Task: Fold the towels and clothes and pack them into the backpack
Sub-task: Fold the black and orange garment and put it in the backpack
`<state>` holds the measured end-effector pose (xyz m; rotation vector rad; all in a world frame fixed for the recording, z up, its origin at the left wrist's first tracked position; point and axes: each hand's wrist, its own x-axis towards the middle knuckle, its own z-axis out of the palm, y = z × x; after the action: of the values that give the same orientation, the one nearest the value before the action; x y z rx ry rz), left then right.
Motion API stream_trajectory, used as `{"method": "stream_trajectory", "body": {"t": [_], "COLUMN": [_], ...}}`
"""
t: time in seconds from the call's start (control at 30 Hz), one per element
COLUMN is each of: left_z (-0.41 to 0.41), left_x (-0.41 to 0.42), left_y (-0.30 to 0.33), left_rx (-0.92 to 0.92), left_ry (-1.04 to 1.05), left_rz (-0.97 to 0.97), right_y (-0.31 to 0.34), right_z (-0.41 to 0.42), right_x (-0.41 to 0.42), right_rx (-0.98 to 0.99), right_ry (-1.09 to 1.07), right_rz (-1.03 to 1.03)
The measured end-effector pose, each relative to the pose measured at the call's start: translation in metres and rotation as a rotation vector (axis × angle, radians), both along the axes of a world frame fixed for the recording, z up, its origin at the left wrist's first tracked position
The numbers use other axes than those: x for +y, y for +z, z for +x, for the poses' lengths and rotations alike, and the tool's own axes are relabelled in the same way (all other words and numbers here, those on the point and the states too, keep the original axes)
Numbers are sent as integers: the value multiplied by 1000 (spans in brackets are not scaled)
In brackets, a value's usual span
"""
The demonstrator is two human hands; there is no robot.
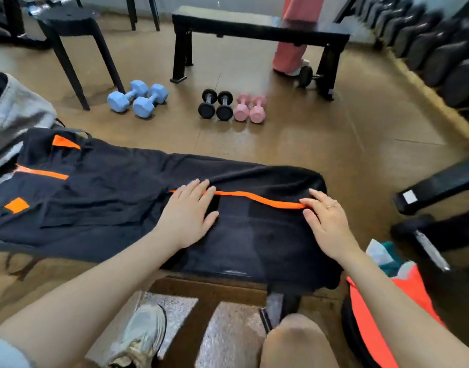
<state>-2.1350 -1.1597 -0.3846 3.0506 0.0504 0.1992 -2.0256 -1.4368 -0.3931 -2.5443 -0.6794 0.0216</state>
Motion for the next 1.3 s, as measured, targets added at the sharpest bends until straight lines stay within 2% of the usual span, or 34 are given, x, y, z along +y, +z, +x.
{"method": "stream_trajectory", "body": {"t": [0.1,0.17,0.23,0.27,0.33,0.47,0.53,0.6,0.73,0.8,0.87,0.97,1.1,1.23,1.3], "left_z": [-1,-3,-4,-6,-7,-11,-13,-13,-3,3,7,12,23,34,39], "left_x": [-75,-121,-154,-166,-181,-193,-197,-203,-228,-244,-254,-258,-243,-218,-202], "left_y": [4,4,-5,-10,-21,-30,-30,-28,-17,-11,-8,-7,-2,10,14], "left_rx": [-152,-165,-141,-130,-102,-82,-86,-105,-127,-140,-150,-204,-284,-273,-237], "left_ry": [-359,-535,-649,-690,-738,-699,-654,-595,-447,-403,-361,-182,15,98,131], "left_rz": [-121,-121,-112,-100,-63,-58,-41,-15,-28,-71,-205,-488,-782,-822,-814], "right_y": [-21,-40,-59,-66,-78,-81,-74,-68,-42,-28,-16,-3,5,8,7], "right_z": [-6,-18,-35,-43,-55,-61,-62,-62,-62,-61,-59,-54,-50,-36,-19], "right_x": [-42,-62,-77,-83,-92,-91,-88,-91,-102,-102,-98,-90,-81,-74,-72], "right_rx": [184,490,895,1060,1265,1445,1424,1228,612,405,290,260,398,506,443], "right_ry": [-299,-471,-584,-613,-595,-509,-549,-551,-570,-476,-375,-246,-58,114,4], "right_rz": [303,457,605,695,832,1029,1195,1261,1044,970,946,863,839,862,914]}}
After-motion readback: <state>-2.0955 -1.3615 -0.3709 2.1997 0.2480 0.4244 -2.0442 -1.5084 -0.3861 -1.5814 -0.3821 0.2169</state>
